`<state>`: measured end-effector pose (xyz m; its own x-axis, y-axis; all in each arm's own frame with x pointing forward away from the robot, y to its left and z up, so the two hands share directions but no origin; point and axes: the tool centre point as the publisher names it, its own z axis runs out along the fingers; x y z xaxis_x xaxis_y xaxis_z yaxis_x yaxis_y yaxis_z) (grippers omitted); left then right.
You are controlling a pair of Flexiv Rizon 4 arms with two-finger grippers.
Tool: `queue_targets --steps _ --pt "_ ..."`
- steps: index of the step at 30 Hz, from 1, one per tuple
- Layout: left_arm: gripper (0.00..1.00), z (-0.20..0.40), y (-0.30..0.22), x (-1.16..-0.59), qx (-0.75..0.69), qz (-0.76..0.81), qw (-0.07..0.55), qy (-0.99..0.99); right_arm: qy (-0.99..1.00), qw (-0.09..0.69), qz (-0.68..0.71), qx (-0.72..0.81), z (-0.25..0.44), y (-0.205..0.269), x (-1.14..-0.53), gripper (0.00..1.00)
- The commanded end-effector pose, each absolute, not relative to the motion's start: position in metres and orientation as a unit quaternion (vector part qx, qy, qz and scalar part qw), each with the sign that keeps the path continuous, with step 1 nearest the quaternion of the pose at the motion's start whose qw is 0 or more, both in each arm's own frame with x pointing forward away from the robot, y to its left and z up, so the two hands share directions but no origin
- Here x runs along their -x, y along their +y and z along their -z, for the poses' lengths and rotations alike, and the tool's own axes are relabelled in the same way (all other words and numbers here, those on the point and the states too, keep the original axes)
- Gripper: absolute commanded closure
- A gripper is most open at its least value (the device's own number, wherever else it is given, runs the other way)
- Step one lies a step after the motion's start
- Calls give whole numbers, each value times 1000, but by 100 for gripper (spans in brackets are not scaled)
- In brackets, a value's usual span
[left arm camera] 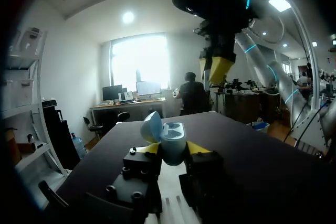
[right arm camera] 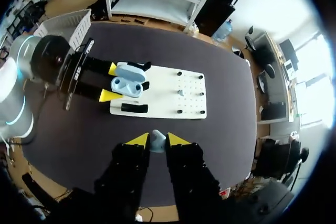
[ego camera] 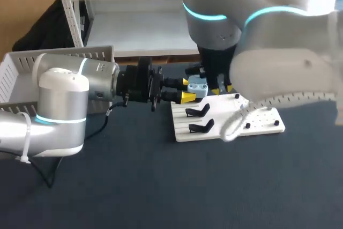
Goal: Pick up each earbud case from the left stands, insert the matching earbuds, close the lid, and place the case in the box.
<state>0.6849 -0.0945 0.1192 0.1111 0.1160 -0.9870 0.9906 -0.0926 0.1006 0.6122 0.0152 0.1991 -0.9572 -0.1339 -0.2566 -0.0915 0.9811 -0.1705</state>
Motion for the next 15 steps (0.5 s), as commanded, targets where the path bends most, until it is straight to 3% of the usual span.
queue_targets --steps 1,15 --pt "100 -119 -94 -684 -575 461 475 480 986 117 98 -71 -198 30 -629 100" --pt "100 -119 -94 -684 -575 461 475 480 980 118 117 -108 -190 36 -640 100"
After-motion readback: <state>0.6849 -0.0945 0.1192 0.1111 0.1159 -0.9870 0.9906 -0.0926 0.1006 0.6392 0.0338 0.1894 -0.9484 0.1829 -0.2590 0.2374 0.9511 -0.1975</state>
